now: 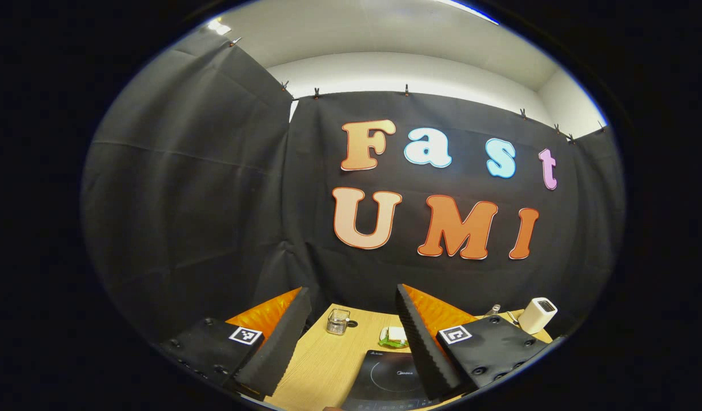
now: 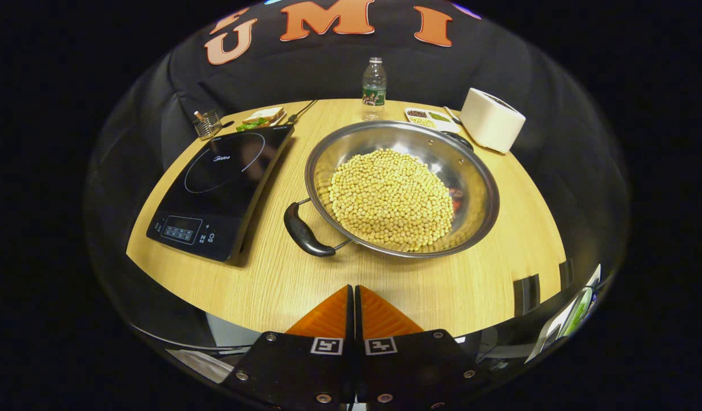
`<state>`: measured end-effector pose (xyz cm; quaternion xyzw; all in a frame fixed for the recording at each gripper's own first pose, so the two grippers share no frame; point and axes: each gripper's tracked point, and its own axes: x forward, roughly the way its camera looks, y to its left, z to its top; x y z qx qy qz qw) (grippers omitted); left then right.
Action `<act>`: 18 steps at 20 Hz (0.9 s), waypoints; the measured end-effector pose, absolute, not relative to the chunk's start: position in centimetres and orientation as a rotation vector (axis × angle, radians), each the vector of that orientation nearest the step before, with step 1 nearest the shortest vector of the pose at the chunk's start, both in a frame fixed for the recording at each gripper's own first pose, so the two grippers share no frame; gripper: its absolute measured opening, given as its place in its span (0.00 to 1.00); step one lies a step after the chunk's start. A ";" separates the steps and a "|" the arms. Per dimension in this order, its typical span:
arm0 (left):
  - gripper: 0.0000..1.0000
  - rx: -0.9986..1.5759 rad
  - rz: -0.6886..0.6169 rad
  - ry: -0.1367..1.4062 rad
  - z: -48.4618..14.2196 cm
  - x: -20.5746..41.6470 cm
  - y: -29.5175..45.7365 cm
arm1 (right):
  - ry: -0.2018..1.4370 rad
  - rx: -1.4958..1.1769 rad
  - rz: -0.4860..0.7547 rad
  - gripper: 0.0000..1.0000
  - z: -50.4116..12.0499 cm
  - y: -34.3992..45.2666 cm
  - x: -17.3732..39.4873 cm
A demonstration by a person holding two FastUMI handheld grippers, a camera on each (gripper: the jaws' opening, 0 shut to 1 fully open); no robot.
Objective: First push the handle of the pot to place it horizontally, then grasp the pot with both hands and set it on the induction cooktop.
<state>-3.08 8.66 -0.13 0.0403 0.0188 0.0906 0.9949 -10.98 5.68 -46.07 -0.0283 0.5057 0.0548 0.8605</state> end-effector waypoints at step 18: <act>0.97 0.094 0.260 0.045 0.0 -3.6 12.4 | 1.092 -0.017 0.185 0.00 -47.0 11.4 -6.5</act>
